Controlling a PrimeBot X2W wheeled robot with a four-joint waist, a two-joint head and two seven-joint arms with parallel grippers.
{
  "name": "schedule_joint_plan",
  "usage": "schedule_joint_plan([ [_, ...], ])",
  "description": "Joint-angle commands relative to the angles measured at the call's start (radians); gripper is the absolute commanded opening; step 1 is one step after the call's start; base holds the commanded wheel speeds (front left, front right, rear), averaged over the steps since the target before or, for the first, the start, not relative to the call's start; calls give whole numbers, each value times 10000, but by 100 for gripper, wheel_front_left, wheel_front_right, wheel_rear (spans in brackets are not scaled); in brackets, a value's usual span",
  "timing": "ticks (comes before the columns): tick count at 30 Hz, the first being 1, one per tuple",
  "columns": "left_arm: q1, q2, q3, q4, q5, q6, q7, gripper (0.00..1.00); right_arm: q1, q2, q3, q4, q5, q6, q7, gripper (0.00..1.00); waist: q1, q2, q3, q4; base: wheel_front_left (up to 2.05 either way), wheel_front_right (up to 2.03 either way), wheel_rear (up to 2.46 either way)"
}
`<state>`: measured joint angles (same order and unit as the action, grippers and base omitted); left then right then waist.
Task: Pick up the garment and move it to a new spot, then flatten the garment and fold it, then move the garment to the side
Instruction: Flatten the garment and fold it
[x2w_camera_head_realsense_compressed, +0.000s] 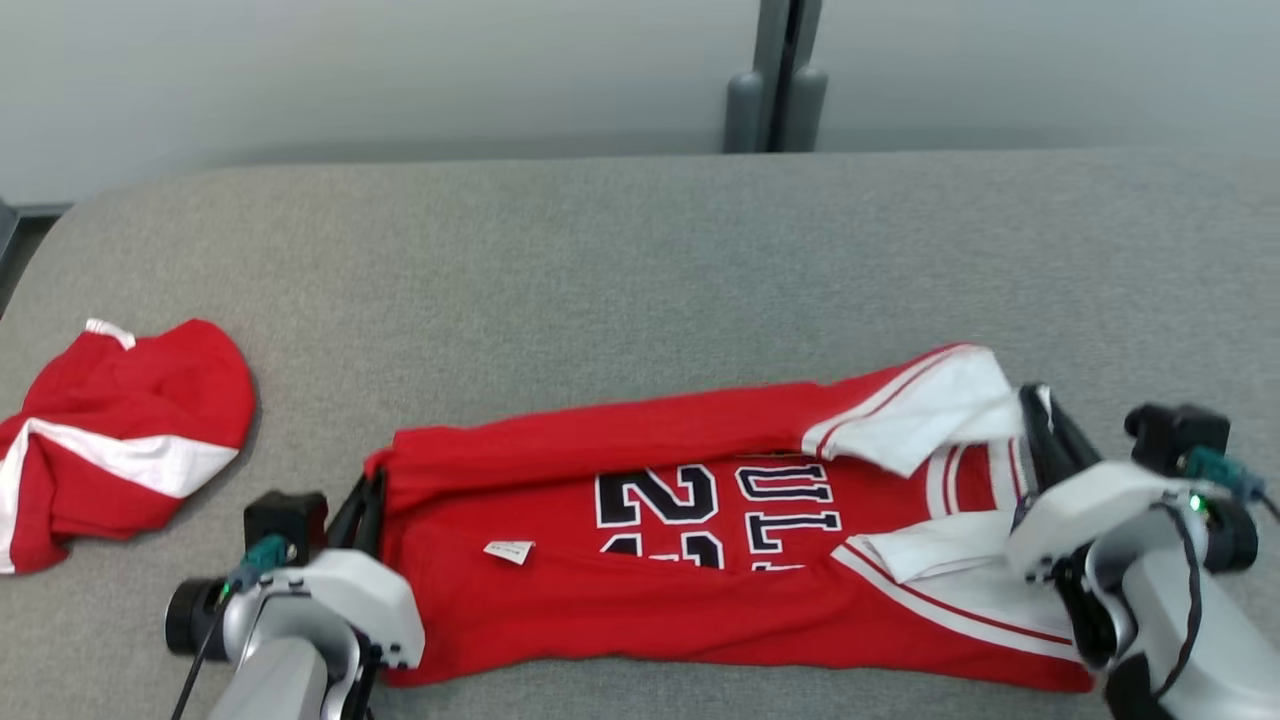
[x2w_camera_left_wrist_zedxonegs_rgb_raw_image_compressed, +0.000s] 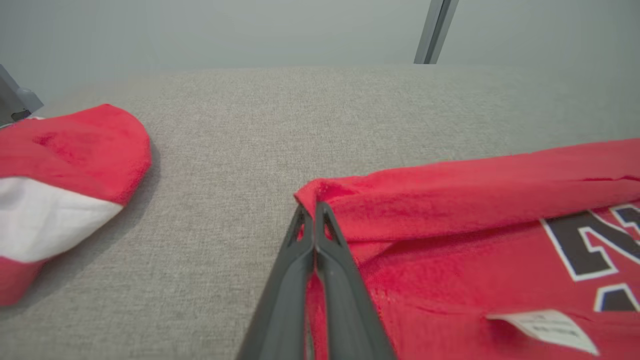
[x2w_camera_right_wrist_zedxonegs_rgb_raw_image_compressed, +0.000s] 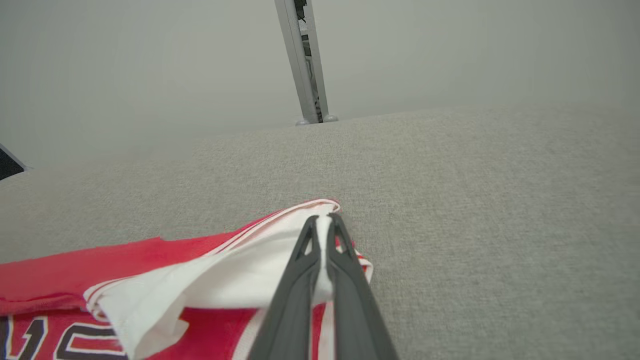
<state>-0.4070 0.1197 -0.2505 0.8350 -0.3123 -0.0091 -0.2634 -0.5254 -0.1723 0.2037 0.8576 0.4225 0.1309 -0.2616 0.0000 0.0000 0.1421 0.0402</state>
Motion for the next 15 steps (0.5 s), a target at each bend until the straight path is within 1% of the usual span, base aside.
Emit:
schedule_joint_plan([
  [1,131,82,76,-32,12,-39,-15,0,131,-25,-2,-58,34,-3,-43,0,0,0,-336,-283,0,0,0],
  [5,772,65,282,-61,118,-128,-15,0,893,162,63,5,188,-3,-44,0,0,0,-591,-421,0,0,0],
  [11,1326,-50,491,-81,287,-218,-15,0,1426,327,-80,187,242,-3,-44,0,0,0,-800,-457,0,0,0],
  [15,1725,-160,734,-159,361,-156,-15,0,1687,433,-202,396,157,-3,-45,0,0,0,-1009,-429,0,0,0],
])
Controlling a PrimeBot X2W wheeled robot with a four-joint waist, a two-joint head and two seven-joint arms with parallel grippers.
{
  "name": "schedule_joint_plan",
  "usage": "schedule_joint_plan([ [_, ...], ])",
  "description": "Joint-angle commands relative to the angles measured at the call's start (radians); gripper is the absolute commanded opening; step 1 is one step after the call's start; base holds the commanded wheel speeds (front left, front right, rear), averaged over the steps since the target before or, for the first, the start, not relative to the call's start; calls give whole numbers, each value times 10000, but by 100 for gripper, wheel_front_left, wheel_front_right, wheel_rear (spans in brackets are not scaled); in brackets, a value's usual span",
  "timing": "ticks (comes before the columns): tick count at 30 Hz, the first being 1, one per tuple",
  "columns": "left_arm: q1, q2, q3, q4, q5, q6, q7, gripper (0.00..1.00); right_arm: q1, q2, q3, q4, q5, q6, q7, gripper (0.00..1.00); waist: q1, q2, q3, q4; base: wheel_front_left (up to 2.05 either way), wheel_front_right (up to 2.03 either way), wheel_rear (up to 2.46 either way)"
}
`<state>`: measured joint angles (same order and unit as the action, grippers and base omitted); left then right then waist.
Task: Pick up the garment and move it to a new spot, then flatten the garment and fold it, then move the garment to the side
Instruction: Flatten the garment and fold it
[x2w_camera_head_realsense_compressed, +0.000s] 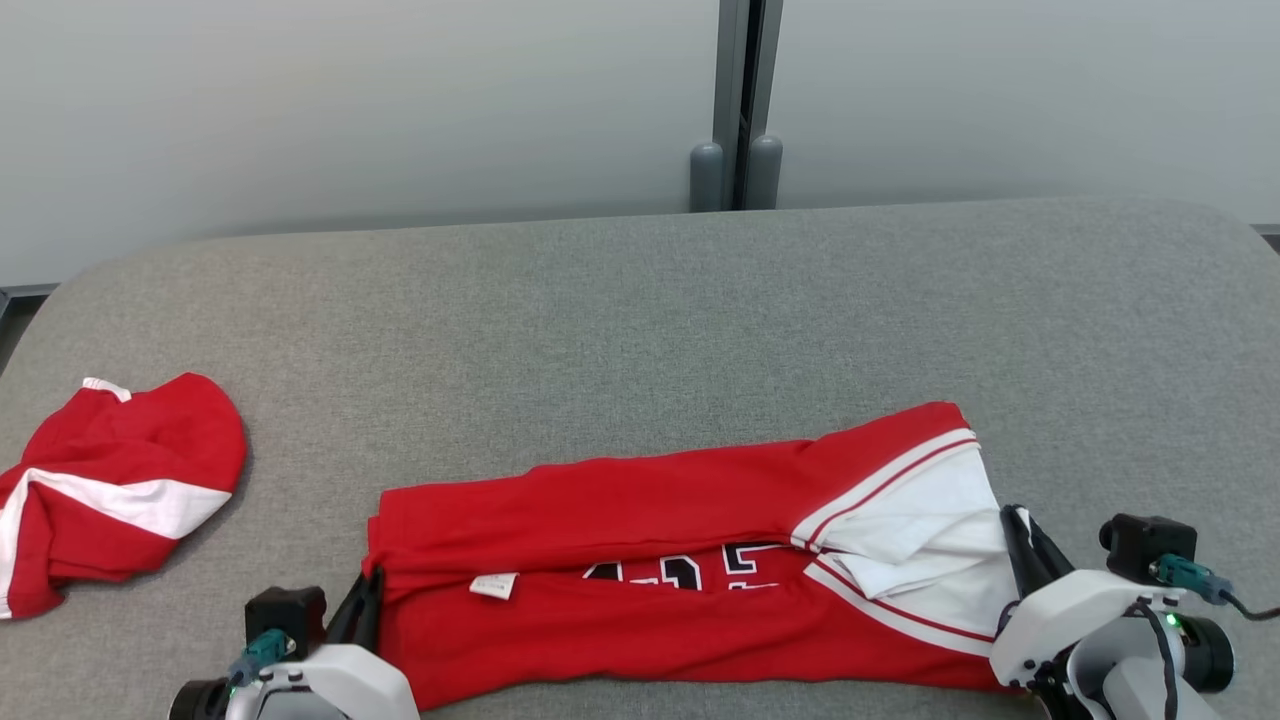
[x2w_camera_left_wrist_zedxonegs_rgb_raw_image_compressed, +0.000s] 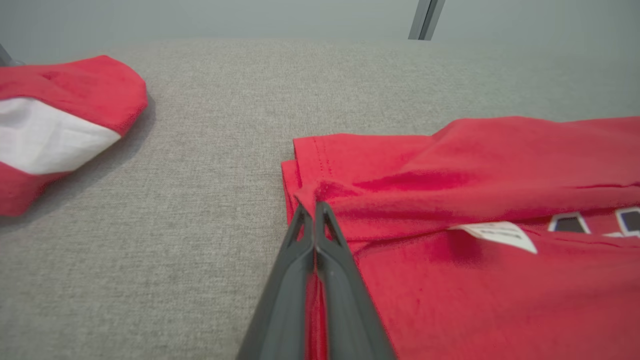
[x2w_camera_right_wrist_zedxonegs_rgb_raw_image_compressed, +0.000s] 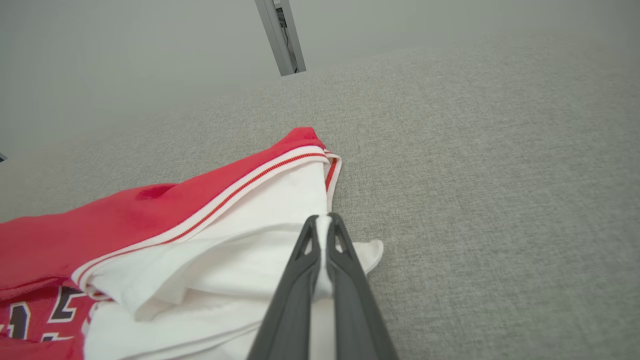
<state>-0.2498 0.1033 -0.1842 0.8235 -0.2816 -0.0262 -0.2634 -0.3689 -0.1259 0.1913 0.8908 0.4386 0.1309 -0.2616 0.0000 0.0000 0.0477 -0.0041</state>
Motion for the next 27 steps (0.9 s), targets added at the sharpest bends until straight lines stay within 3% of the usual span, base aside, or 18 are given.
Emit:
schedule_joint_plan([
  [1,244,-18,129,-84,69,28,-15,0,163,-17,-100,125,-23,-3,-45,0,0,0,-101,21,0,0,0],
  [3,429,-60,200,-162,113,35,-15,0,228,3,-125,202,-93,-3,-45,0,0,0,-188,39,0,0,0],
  [4,498,-77,256,-227,121,54,-15,12,254,30,-148,245,-108,-3,-45,0,0,0,-216,44,0,0,0],
  [5,552,-90,318,-350,190,99,-17,45,269,37,-188,271,-141,-3,-45,0,0,0,-242,49,0,0,0],
  [6,615,-110,397,-507,235,150,-15,100,280,23,-298,256,-168,-3,-45,0,0,0,-264,53,0,0,0],
  [7,726,-141,474,-718,278,187,-17,100,306,38,-410,252,-180,-3,-45,40,0,0,-282,58,0,0,0],
  [8,859,-177,580,-898,294,253,-14,100,329,74,-470,228,-231,-3,-45,100,0,0,-285,62,0,0,0],
  [17,1702,-344,1069,-2177,961,598,-9,100,140,274,-856,254,-482,-3,-45,100,0,0,-49,285,0,0,0],
  [27,1815,-463,1192,-2510,1344,488,-9,100,-346,408,-401,1925,-486,-2,630,100,0,0,236,758,0,0,0],
])
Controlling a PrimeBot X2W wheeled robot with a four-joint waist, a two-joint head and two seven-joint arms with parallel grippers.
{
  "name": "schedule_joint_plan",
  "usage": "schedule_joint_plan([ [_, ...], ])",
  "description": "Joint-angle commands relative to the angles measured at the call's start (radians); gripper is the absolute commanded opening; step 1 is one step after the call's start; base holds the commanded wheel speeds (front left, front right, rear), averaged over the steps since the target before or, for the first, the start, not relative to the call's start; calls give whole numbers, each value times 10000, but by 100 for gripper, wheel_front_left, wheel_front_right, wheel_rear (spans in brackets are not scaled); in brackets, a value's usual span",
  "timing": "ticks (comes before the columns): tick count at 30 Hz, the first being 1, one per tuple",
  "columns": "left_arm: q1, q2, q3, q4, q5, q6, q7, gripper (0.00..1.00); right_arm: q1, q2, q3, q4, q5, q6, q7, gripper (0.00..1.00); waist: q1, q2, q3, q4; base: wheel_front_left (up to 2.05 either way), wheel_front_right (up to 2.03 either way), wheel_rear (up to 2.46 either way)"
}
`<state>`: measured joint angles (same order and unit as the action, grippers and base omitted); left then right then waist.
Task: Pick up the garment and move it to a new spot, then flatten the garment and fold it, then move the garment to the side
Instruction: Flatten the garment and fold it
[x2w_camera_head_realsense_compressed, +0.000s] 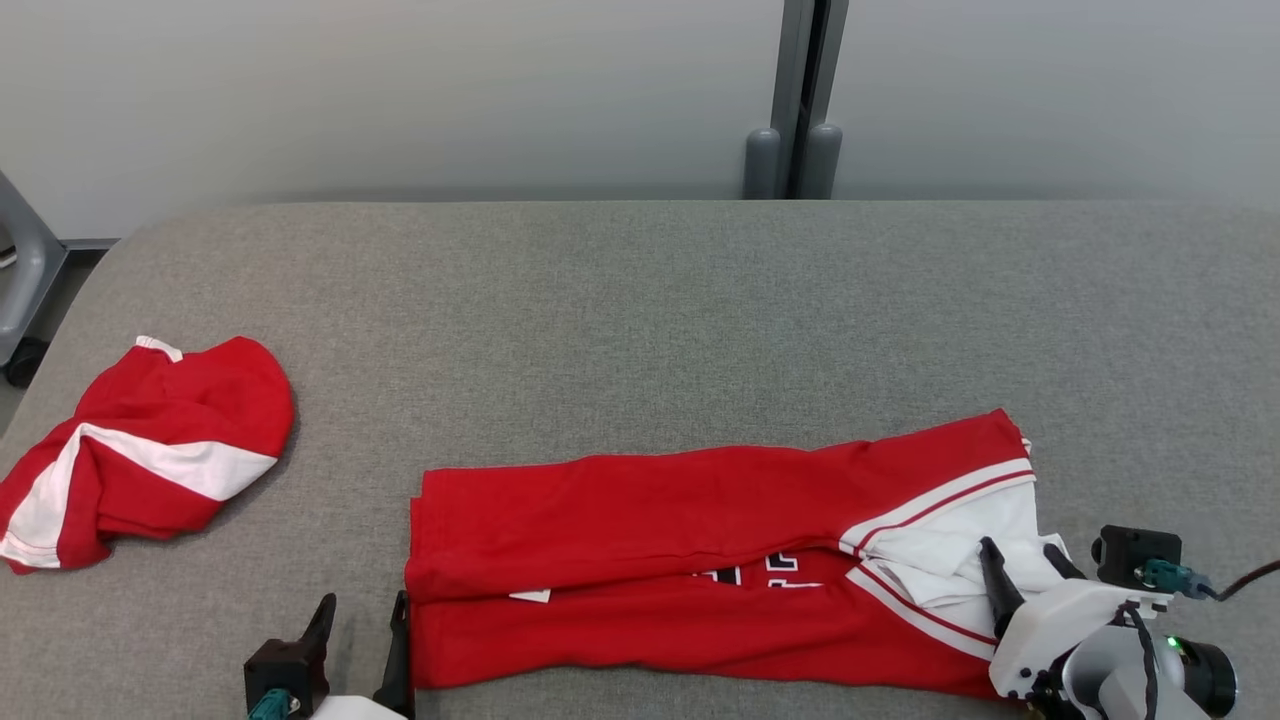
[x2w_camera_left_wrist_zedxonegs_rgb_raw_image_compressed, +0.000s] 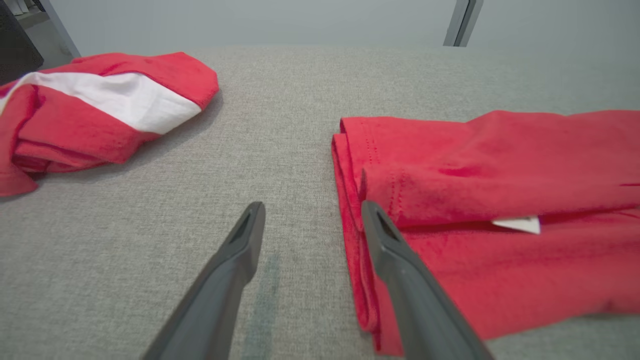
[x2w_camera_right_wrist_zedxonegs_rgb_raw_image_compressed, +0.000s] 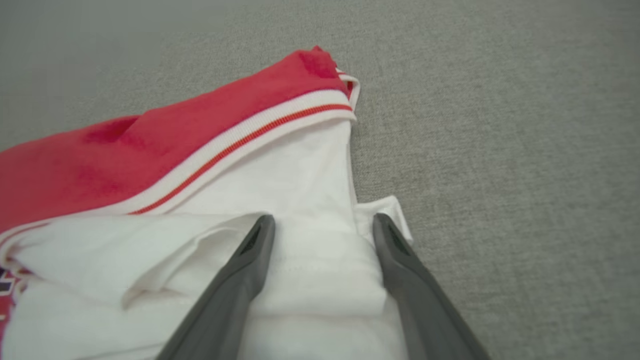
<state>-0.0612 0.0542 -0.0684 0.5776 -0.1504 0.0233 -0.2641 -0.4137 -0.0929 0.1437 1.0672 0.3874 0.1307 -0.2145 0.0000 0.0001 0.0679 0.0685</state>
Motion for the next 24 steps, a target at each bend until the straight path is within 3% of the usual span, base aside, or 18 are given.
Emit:
schedule_joint_plan([
  [1,-101,27,44,-56,58,-25,-1,100,84,150,212,234,92,3,271,100,0,-1,57,59,0,0,0],
  [2,-131,23,57,-68,84,-39,-1,100,80,218,335,268,163,12,339,100,0,-1,77,80,0,0,0],
  [3,-150,15,65,-71,101,-49,-1,100,93,270,481,279,232,16,389,64,0,-1,91,102,0,0,0],
  [4,-162,9,67,-63,122,-56,-1,100,110,320,647,265,333,32,460,0,0,-1,104,121,0,0,0],
  [10,-188,-11,134,-33,178,-104,-1,100,-13,-57,766,463,720,-4,152,0,0,-1,75,145,0,0,0],
  [17,-38,-17,100,8,84,-128,-1,100,-513,-760,-275,565,658,-21,-492,0,0,-1,-151,-36,0,0,0],
  [20,30,-13,8,26,-95,-84,-1,100,-517,-933,-770,-88,413,-1,-535,0,0,-1,-234,-205,0,0,0],
  [24,64,-14,-183,58,-267,-21,-1,100,-116,-597,-807,-1216,25,-1,-520,0,0,-1,-307,-431,0,0,0],
])
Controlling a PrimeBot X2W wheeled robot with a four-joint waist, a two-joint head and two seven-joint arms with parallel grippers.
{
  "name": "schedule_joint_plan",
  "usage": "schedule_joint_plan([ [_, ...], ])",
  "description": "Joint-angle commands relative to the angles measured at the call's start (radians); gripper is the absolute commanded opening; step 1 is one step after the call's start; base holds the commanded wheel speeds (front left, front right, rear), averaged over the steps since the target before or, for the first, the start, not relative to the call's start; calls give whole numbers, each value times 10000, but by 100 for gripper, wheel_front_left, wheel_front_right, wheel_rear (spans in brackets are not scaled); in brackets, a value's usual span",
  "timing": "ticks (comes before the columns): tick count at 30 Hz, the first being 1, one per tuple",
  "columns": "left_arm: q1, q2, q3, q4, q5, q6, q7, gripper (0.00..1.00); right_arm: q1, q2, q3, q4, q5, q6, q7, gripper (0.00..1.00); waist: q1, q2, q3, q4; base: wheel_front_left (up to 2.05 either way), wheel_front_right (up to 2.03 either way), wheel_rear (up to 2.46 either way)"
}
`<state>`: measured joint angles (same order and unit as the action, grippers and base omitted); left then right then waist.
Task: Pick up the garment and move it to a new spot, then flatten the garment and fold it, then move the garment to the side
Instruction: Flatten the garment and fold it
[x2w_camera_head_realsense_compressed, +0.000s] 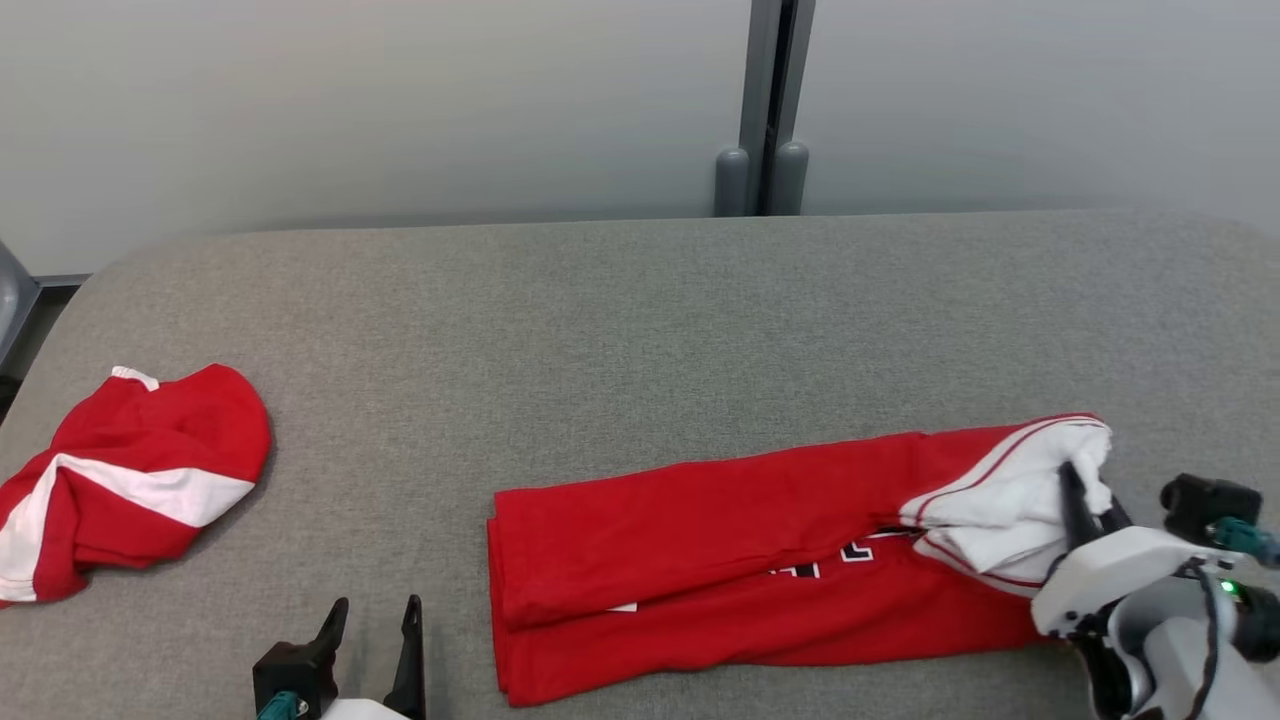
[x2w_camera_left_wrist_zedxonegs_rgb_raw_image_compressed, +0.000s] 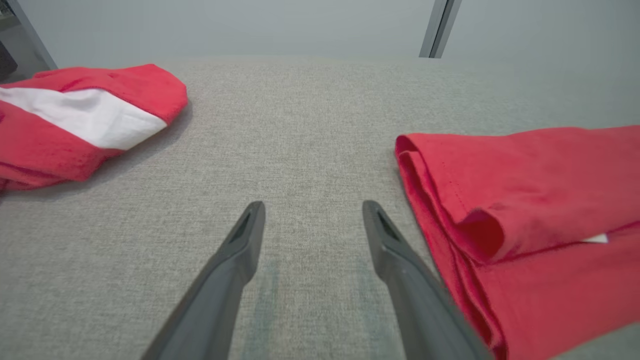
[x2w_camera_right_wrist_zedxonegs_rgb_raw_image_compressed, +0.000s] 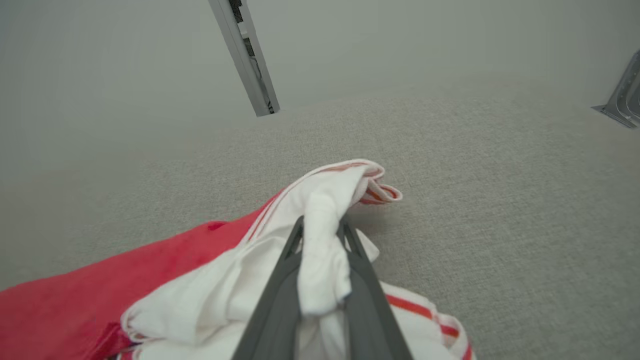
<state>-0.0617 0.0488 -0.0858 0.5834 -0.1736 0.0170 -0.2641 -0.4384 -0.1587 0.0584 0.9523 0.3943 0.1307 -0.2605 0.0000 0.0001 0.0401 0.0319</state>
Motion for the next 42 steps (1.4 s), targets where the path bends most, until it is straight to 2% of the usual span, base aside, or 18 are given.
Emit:
schedule_joint_plan([
  [1,57,38,-65,7,-66,40,-1,100,184,223,252,-368,-106,0,-59,0,0,-1,-42,-107,0,0,0],
  [4,-20,48,-217,8,-191,105,-1,100,420,511,1126,-1151,231,0,-53,0,0,-1,-64,-179,0,0,0],
  [5,-20,48,-217,8,-191,105,-1,100,420,511,1126,-1151,231,0,-53,0,0,-1,-64,-179,0,0,0],
  [6,-81,37,-333,-18,-242,143,-1,100,575,667,1834,-1590,647,0,9,0,0,-1,-71,-182,0,0,0],
  [8,-135,41,-445,-26,-266,149,-1,100,637,772,2577,-1996,1034,0,174,0,0,-1,-57,-123,0,0,0],
  [10,-214,42,-573,9,-281,132,-1,100,721,832,3277,-2371,1426,0,384,0,0,-1,-47,0,0,0,0],
  [11,-214,42,-573,9,-281,132,-1,100,721,832,3277,-2371,1426,0,384,0,0,-1,-47,0,0,0,0],
  [16,-361,39,-916,45,-253,63,-1,100,748,957,4776,-2967,2172,0,743,0,0,-1,-10,621,0,0,0],
  [25,-440,40,-1497,185,-212,-22,-1,100,140,1053,6781,-2945,3378,0,788,0,0,-1,61,2067,0,0,0],
  [30,-516,38,-1832,196,-324,19,-1,100,-404,1044,7408,-2334,3842,0,581,0,0,-1,118,2636,0,0,0],
  [31,-520,40,-1869,194,-331,43,-1,100,-515,1049,7513,-2211,3886,0,513,20,0,-1,130,2698,0,0,0],
  [32,-521,38,-1900,195,-351,72,-1,100,-615,1051,7554,-2115,4013,0,428,55,0,-1,150,2739,0,0,0],
  [33,-519,37,-1924,194,-365,88,-1,100,-712,1044,7564,-2042,4093,0,330,100,0,-1,159,2759,0,0,0],
  [38,-425,35,-1754,136,-437,220,-1,100,-1121,1030,7287,-1703,4156,0,-34,100,0,-1,141,2423,0,0,0],
  [42,-458,38,-1675,13,-465,284,-1,100,-1123,1038,5871,-1873,3357,0,-66,100,0,-1,114,1978,0,0,0],
])
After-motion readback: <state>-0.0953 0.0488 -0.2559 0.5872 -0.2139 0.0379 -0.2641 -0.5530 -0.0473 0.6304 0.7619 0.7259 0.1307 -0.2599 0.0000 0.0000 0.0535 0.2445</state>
